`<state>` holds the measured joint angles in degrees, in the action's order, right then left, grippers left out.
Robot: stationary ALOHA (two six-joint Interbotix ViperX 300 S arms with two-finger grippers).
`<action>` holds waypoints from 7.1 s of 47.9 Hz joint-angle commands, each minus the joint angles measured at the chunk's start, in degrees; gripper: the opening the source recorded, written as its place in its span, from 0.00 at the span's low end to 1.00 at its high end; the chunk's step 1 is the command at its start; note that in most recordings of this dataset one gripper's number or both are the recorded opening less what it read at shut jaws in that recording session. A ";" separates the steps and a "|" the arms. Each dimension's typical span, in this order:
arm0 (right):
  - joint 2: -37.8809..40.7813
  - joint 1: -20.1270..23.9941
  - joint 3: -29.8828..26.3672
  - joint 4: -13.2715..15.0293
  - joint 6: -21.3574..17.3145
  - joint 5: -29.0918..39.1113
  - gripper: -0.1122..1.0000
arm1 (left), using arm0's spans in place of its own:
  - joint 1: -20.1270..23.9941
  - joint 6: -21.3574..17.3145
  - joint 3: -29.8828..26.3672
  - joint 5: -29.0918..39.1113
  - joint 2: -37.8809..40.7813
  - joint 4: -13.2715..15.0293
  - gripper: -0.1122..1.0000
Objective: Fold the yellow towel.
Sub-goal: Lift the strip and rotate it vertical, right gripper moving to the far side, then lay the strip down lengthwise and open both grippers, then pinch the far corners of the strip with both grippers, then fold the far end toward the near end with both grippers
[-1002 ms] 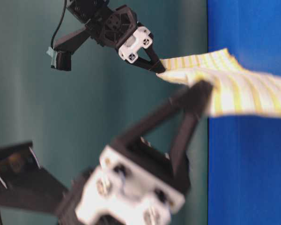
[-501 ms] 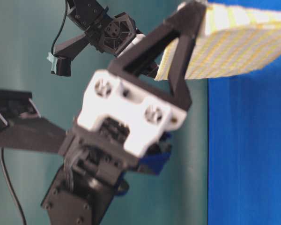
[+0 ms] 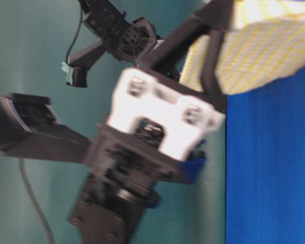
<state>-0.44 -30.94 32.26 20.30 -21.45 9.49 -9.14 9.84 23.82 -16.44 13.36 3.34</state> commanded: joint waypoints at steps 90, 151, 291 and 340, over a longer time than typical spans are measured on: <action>-0.88 6.86 -5.98 1.58 2.55 -1.14 0.78 | 6.24 -2.37 18.02 13.27 -21.09 -0.62 0.69; -3.69 3.52 5.98 -3.69 -1.93 -8.70 0.77 | 30.15 -10.37 23.64 5.80 -19.16 -0.62 0.69; 6.68 8.35 6.42 -16.70 -1.76 -20.74 0.15 | 28.74 -6.06 22.85 -4.39 -8.17 0.00 0.13; 2.99 32.26 12.04 -25.05 -1.85 -19.16 0.15 | 0.09 6.86 29.88 -8.44 -15.03 0.00 0.13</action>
<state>4.48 0.62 44.74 -4.57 -23.20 -9.93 -8.00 16.70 54.58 -24.17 -1.05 3.34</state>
